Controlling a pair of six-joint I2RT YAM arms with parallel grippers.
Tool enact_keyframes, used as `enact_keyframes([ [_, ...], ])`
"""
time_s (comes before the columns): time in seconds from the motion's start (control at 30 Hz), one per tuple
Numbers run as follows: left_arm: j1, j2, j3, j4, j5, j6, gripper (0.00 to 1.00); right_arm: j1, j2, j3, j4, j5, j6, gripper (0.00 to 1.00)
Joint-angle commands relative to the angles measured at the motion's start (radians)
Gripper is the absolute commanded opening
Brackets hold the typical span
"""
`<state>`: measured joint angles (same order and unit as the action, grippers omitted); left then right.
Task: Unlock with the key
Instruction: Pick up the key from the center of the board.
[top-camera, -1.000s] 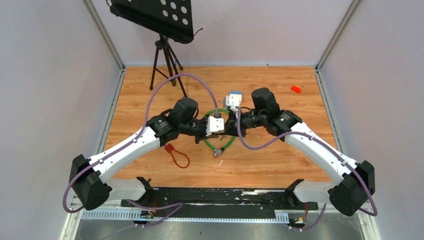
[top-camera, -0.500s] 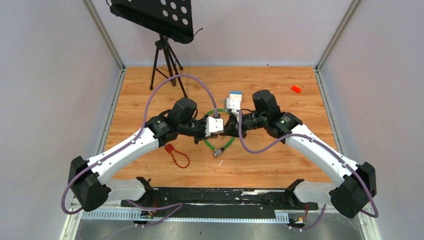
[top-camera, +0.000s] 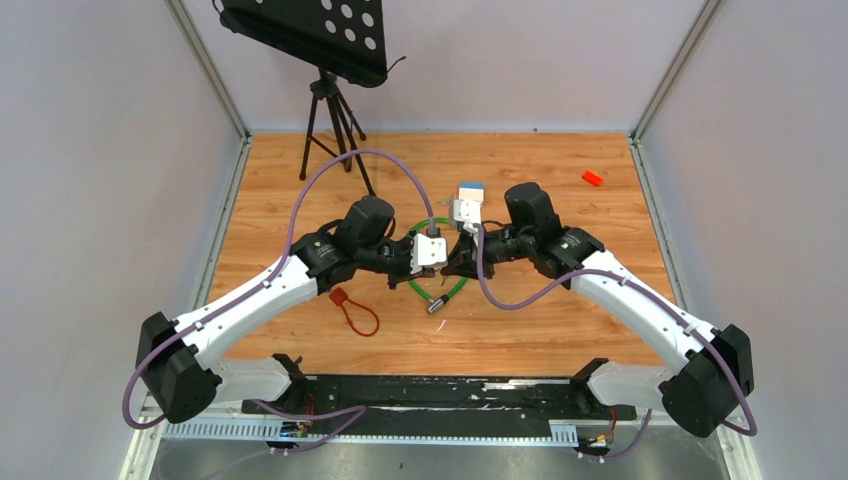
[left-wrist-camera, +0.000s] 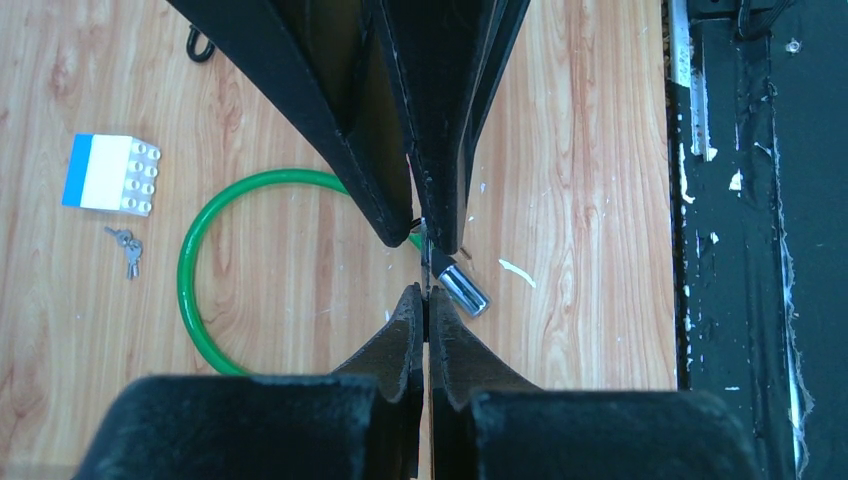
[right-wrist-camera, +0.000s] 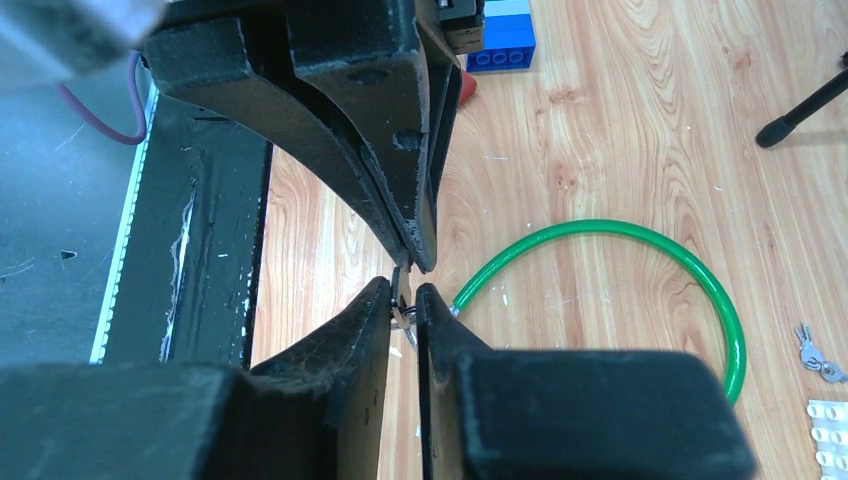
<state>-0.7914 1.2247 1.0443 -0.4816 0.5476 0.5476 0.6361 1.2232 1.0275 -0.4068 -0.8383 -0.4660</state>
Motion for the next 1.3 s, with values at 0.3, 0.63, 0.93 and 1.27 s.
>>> enact_keyframes([
  [0.3,-0.003,-0.026,0.016,0.05,0.034,-0.01,0.0,-0.001,0.025,0.0,-0.018,-0.004,0.0,0.1],
  [0.63,-0.003,-0.028,0.015,0.056,0.031,-0.016,0.0,0.005,0.036,-0.002,-0.023,0.002,-0.008,0.13],
  [0.93,-0.004,-0.026,0.013,0.06,0.035,-0.019,0.0,0.008,0.037,-0.001,-0.024,0.005,-0.009,0.15],
  [1.27,-0.003,-0.03,0.007,0.064,0.032,-0.016,0.0,0.007,0.025,0.007,-0.029,0.027,-0.014,0.0],
])
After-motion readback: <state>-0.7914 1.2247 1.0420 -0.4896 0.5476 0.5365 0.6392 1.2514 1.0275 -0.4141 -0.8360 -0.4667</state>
